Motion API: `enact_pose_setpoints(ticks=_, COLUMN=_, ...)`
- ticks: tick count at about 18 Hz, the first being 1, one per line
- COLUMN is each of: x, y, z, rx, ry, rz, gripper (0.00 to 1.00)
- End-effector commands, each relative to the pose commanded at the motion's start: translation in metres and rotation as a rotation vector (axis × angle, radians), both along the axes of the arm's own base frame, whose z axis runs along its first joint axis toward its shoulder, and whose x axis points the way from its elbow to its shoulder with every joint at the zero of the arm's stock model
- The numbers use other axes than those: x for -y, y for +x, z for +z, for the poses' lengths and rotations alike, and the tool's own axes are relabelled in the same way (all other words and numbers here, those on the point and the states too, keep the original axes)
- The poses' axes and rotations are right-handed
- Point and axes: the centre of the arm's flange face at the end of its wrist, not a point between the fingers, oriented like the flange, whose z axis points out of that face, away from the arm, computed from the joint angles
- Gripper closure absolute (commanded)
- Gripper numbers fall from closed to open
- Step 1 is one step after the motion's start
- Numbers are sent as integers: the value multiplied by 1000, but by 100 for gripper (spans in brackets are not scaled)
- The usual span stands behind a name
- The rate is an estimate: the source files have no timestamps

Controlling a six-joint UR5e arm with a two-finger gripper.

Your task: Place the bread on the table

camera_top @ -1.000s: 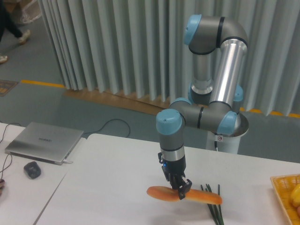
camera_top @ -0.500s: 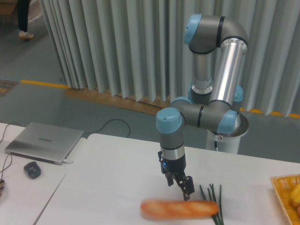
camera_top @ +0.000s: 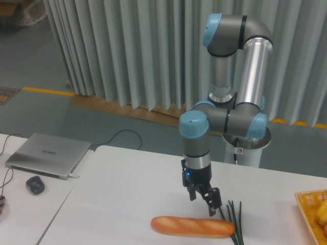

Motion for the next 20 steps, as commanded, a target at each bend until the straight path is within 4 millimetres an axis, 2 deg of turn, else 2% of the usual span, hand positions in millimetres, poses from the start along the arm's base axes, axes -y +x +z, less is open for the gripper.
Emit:
enact_pose_setpoints(ticks=2, x=17, y=-14, z=7, rx=17, ry=-46, rz=-41, gripper=0)
enact_pose_setpoints(ticks=3, x=31, y=-26, z=7, rx=37, ry=-109, rz=-126, gripper=0)
enact_pose_setpoints(ticks=5, x=36, y=-30, z=10, rx=31, ry=-130, rz=-219, gripper=0)
enact_pose_setpoints(ticks=7, x=43, y=-34, z=20, rx=26, ry=-118, rz=-217, gripper=0)
enact_pose_setpoints(ticks=13, x=49, y=-38, z=26, rx=33, ry=-136, rz=-225, gripper=0)
enact_pose_setpoints(ticks=16, x=45, y=-40, z=40, rx=14, ry=-108, rz=-232, gripper=0)
enact_pose_setpoints(ticks=20, x=45, y=-39, z=38, rx=20, ry=-110, rz=-231, gripper=0)
